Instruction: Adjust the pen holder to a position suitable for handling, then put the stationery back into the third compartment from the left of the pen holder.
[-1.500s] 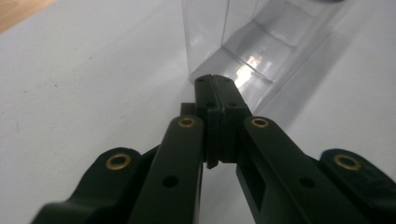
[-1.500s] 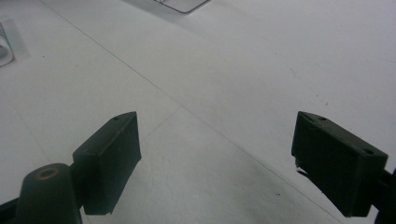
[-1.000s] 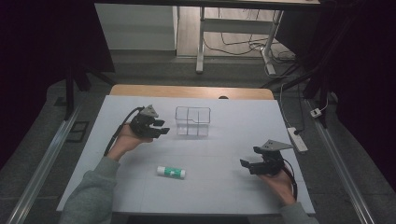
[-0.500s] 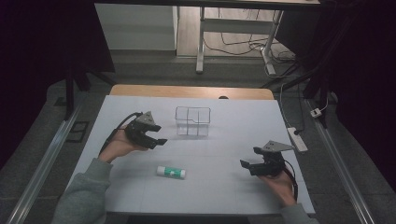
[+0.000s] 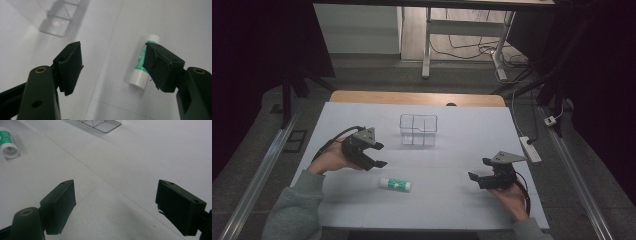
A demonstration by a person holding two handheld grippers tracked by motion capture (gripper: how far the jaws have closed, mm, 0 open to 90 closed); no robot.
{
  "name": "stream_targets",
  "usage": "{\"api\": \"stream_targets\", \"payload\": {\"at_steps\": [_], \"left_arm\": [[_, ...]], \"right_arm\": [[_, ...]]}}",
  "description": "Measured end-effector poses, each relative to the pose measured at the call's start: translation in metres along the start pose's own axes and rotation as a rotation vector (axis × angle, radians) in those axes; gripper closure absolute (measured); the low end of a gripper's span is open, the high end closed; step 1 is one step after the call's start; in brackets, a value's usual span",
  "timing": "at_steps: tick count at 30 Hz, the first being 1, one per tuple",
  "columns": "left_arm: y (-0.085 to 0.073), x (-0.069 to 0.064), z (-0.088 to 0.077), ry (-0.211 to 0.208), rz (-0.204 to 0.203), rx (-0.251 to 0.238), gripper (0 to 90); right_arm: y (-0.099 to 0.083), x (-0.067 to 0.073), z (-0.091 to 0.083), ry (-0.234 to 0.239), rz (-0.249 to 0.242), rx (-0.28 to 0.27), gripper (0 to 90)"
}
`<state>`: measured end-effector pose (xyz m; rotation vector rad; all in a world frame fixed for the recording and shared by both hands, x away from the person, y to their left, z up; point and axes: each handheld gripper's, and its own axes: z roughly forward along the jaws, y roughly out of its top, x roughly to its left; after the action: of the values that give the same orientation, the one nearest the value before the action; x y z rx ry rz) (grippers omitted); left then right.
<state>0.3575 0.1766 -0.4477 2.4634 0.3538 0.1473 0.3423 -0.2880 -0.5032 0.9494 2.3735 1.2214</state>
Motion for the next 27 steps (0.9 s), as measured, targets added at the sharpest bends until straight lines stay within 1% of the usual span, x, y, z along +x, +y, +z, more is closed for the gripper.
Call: {"api": "stream_targets", "payload": {"at_steps": [3, 5, 8, 11, 14, 19, 25, 27], "left_arm": [[0.001, -0.004, 0.002, -0.031, 0.039, 0.026, 30.7], [0.002, -0.007, 0.004, -0.05, 0.057, 0.039, 30.2], [0.002, -0.01, 0.007, -0.076, 0.076, 0.051, 29.9], [0.002, -0.012, 0.009, -0.092, 0.091, 0.063, 29.9], [0.003, -0.013, 0.01, -0.103, 0.112, 0.071, 30.1], [0.004, -0.016, 0.013, -0.119, 0.136, 0.077, 30.0], [0.007, -0.02, 0.019, -0.126, 0.162, 0.097, 30.1], [0.008, -0.021, 0.022, -0.13, 0.17, 0.11, 30.1]], "right_arm": [[0.0, 0.0, 0.0, 0.002, -0.001, 0.0, 16.5], [0.0, -0.001, 0.0, 0.002, -0.001, 0.003, 16.5], [0.0, -0.001, 0.001, 0.002, -0.002, 0.006, 16.5], [0.0, -0.001, 0.001, 0.004, 0.001, 0.004, 16.5], [0.0, -0.001, 0.001, 0.003, 0.0, 0.007, 16.5], [0.0, -0.001, 0.001, 0.007, 0.004, 0.004, 16.5], [0.0, -0.002, 0.002, 0.01, 0.002, 0.003, 16.7], [0.0, -0.002, 0.003, 0.011, 0.002, 0.005, 16.7]]}}
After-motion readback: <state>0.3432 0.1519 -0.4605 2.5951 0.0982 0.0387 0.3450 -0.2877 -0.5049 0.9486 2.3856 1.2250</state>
